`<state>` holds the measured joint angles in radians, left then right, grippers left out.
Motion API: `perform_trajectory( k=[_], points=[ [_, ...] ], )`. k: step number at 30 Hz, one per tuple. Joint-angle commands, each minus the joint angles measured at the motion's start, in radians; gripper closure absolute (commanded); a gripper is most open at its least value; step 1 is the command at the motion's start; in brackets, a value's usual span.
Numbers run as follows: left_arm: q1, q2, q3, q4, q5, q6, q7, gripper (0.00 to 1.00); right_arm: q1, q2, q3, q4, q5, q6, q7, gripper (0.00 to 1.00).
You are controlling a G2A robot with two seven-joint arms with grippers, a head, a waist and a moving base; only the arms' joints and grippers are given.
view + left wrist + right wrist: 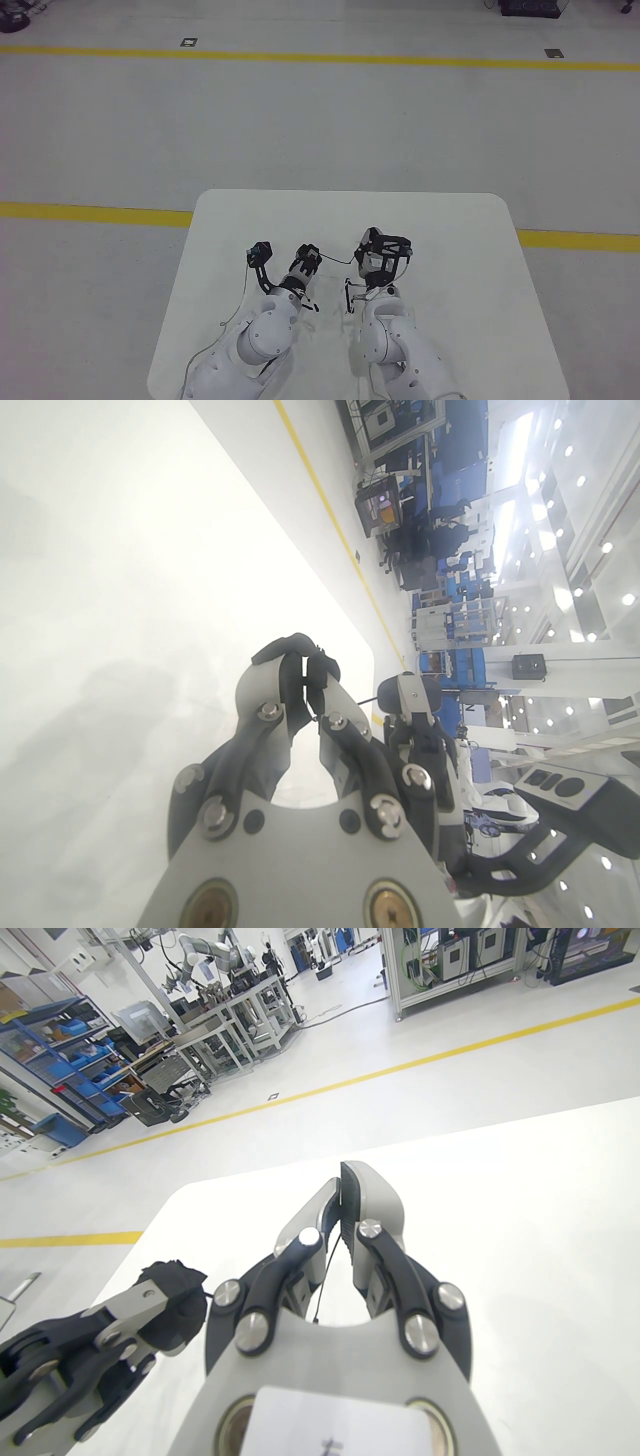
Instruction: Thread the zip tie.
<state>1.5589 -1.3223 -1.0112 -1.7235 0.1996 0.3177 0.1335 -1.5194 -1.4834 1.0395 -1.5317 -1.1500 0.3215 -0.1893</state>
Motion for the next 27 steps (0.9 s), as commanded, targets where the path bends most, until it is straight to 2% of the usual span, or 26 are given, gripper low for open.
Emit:
perform_trajectory(
  k=[1, 27],
  points=[
    [0.0, 0.0, 0.0, 0.0, 0.0, 0.0, 0.0, 1.0, 0.0, -0.001, 0.0, 0.001, 0.0, 0.0, 0.0, 1.0],
    [0.0, 0.0, 0.0, 0.0, 0.0, 0.0, 0.0, 1.0, -0.005, -0.012, -0.009, 0.002, -0.015, -0.01, -0.015, 1.0]
  ],
)
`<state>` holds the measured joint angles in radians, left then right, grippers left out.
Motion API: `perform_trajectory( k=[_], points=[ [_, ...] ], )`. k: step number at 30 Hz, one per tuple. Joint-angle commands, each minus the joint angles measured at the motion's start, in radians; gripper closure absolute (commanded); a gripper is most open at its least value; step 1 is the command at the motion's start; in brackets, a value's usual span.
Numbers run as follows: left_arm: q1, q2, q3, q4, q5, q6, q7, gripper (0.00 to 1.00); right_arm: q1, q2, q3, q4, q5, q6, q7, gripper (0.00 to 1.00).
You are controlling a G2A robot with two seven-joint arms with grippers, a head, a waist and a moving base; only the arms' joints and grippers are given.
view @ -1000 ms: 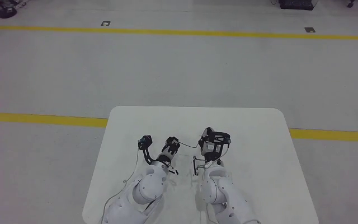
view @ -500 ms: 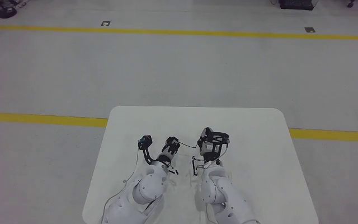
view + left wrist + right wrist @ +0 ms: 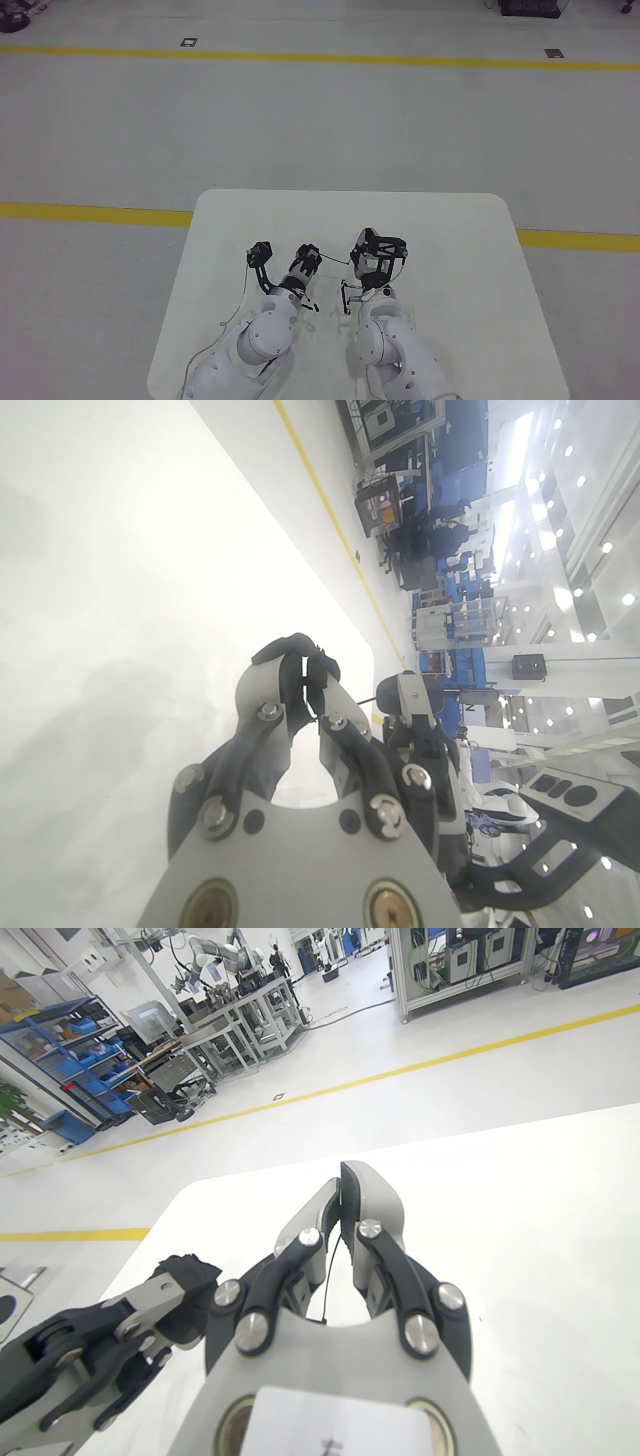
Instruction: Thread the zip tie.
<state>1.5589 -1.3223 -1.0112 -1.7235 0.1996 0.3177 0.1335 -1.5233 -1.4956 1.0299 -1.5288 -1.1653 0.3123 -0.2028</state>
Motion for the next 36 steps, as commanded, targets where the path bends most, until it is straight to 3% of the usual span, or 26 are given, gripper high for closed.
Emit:
perform_trajectory(
  k=[1, 15, 36],
  points=[
    [0.0, 0.0, 0.0, 0.0, 0.0, 0.0, 0.0, 1.0, -0.001, 0.0, 0.002, -0.001, 0.001, -0.001, -0.002, 1.0],
    [0.0, 0.0, 0.0, 0.0, 0.0, 0.0, 0.0, 1.0, 0.01, -0.006, 0.01, 0.014, -0.007, 0.015, 0.023, 1.0],
    [0.0, 0.0, 0.0, 0.0, 0.0, 0.0, 0.0, 1.0, -0.007, -0.007, 0.024, 0.002, -0.023, -0.013, 0.011, 1.0]
  ],
)
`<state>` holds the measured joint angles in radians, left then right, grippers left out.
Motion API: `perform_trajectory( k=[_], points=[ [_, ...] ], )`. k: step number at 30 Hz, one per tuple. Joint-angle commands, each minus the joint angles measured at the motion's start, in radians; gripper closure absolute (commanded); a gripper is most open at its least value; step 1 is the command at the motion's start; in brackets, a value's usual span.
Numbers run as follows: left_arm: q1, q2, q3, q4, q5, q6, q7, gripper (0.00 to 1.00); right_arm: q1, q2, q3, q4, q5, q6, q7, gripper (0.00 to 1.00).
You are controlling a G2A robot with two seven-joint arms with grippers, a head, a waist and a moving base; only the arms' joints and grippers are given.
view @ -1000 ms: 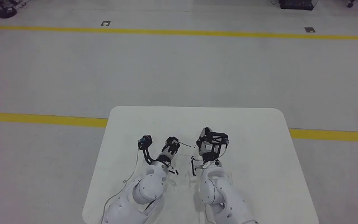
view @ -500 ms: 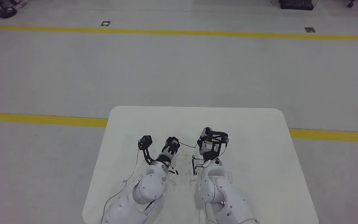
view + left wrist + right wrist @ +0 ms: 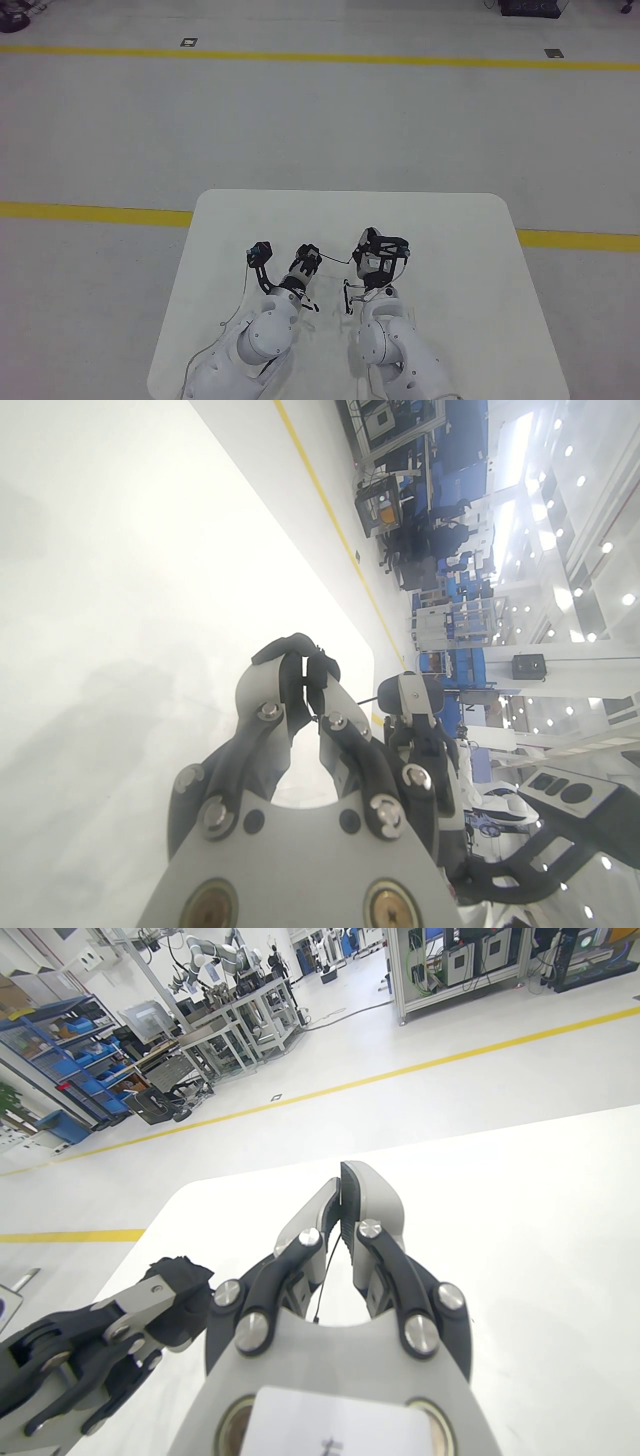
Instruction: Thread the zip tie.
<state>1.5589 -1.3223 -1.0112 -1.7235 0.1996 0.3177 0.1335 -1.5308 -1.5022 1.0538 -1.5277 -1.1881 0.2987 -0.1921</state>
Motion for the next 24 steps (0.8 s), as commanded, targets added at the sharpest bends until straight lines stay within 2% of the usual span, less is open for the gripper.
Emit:
perform_trajectory(
  k=[1, 24],
  points=[
    [0.0, 0.0, 0.0, 0.0, 0.0, 0.0, 0.0, 1.0, 0.001, 0.0, 0.002, 0.001, 0.0, 0.002, 0.001, 1.0],
    [0.0, 0.0, 0.0, 0.0, 0.0, 0.0, 0.0, 1.0, -0.003, -0.003, 0.013, -0.002, 0.001, -0.016, 0.008, 1.0]
  ],
)
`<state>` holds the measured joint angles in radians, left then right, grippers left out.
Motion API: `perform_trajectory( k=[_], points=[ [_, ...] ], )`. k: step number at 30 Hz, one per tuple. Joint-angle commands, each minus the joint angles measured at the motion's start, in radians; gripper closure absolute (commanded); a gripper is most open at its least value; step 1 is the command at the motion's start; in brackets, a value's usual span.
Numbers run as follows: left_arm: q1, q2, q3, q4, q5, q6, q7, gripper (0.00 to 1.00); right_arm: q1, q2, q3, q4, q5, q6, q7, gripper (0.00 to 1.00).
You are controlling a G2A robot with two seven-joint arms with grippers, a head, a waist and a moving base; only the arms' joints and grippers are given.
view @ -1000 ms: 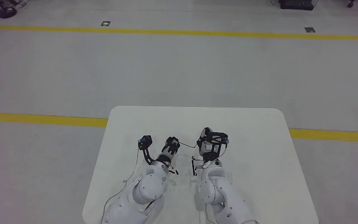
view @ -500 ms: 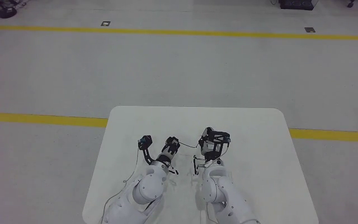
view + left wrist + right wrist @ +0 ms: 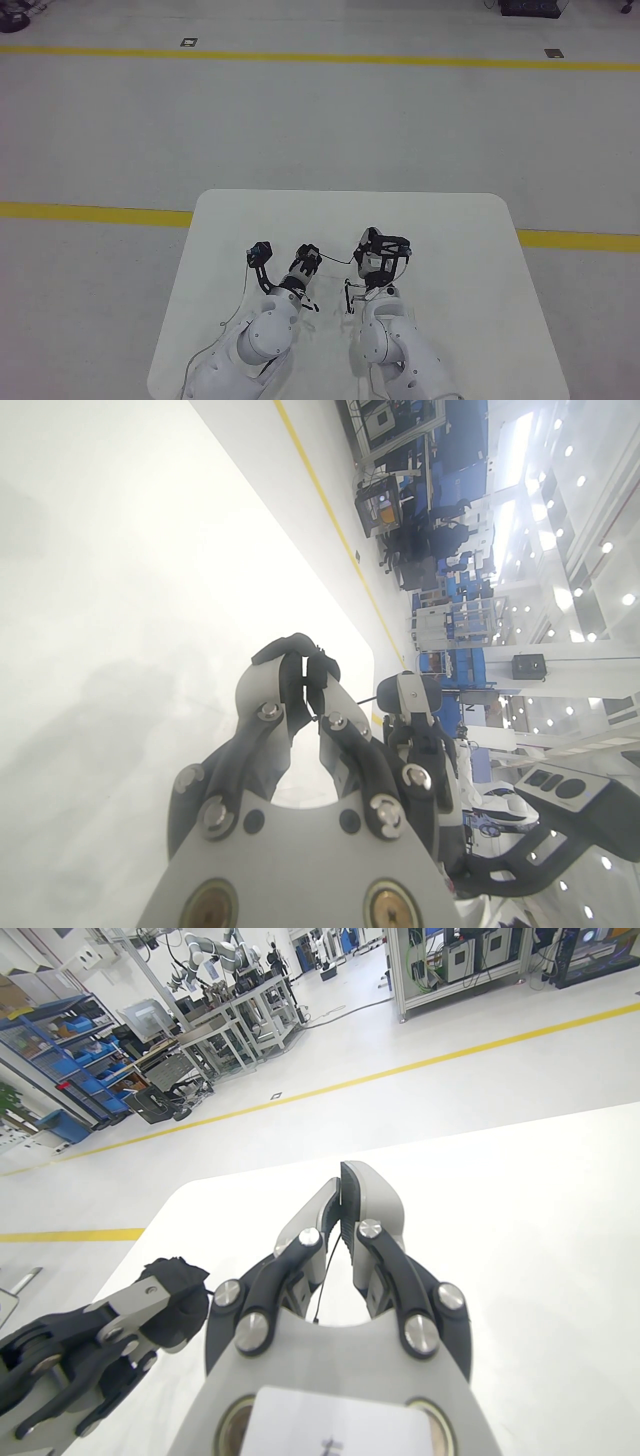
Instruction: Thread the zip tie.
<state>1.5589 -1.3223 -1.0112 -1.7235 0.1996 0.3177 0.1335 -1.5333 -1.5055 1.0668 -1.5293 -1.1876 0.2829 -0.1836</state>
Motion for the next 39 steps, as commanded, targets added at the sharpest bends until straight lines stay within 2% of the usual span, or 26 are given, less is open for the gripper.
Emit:
perform_trajectory(
  k=[1, 27, 39],
  points=[
    [0.0, 0.0, 0.0, 0.0, 0.0, 0.0, 0.0, 1.0, -0.001, 0.0, 0.0, -0.001, 0.001, 0.0, -0.002, 1.0],
    [0.0, 0.0, 0.0, 0.0, 0.0, 0.0, 0.0, 1.0, -0.017, 0.0, 0.012, -0.008, -0.012, -0.02, -0.013, 1.0],
    [0.0, 0.0, 0.0, 0.0, 0.0, 0.0, 0.0, 1.0, -0.01, -0.005, 0.004, -0.003, -0.014, -0.01, -0.011, 1.0]
  ],
)
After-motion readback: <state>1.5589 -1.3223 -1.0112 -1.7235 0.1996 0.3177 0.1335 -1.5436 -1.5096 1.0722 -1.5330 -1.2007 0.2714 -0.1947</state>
